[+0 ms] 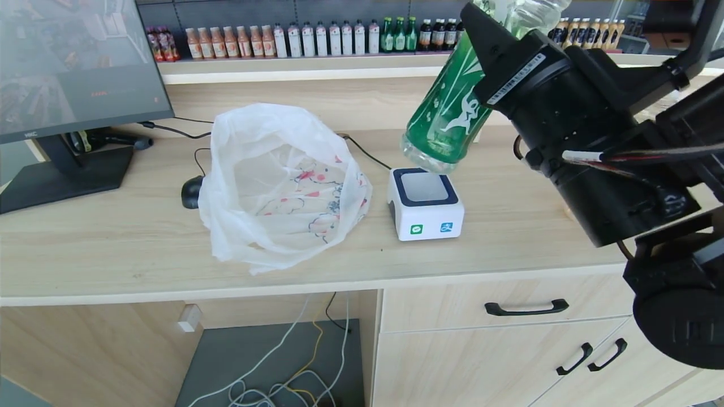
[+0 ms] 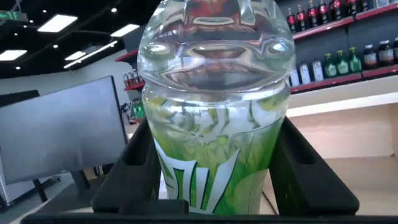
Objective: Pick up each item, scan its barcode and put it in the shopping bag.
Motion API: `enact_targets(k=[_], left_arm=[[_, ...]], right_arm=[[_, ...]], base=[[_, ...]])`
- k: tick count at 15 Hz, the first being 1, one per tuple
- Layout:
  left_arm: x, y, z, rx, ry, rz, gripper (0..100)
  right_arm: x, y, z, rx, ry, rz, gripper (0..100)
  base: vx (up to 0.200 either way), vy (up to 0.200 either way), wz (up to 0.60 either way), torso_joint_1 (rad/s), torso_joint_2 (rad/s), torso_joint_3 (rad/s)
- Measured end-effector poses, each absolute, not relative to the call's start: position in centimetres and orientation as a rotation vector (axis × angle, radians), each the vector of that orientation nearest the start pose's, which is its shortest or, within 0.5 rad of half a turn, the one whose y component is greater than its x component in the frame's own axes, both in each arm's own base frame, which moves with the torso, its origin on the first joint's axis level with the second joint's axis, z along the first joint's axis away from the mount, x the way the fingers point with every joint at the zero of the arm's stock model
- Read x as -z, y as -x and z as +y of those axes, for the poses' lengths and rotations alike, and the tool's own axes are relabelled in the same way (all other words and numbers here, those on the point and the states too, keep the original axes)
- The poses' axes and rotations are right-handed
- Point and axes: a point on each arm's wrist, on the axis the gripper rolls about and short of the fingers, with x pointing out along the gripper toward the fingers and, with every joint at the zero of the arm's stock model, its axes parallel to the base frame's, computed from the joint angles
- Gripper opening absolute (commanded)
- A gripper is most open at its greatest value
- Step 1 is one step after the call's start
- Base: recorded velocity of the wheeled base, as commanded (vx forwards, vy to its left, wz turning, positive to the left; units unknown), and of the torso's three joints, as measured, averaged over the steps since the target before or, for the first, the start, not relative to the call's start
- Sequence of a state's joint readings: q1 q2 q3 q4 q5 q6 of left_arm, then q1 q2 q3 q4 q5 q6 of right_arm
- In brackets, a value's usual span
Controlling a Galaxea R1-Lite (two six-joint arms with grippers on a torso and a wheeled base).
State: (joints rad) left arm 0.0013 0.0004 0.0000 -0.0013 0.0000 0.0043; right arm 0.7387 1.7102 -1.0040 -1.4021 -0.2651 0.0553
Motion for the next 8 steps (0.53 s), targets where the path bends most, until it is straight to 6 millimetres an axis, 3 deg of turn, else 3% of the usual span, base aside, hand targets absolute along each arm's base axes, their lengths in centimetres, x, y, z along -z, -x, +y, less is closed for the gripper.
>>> enact_targets(k=[4, 8], left_arm=[[-7.6, 2.3, 0.0, -0.001, -0.005, 0.000, 100], [-7.6, 2.3, 0.0, -0.001, -0.005, -0.001, 100]], right_arm=[[-27.6, -23.4, 18.8, -0.477, -0.225, -0.648, 0], [-26.6, -24.8, 16.8, -0.400, -0.157, -0.635, 0]], base=[[0.000, 0.000, 0.00, 0.000, 0.00, 0.000], [0.000, 0.000, 0.00, 0.000, 0.00, 0.000]])
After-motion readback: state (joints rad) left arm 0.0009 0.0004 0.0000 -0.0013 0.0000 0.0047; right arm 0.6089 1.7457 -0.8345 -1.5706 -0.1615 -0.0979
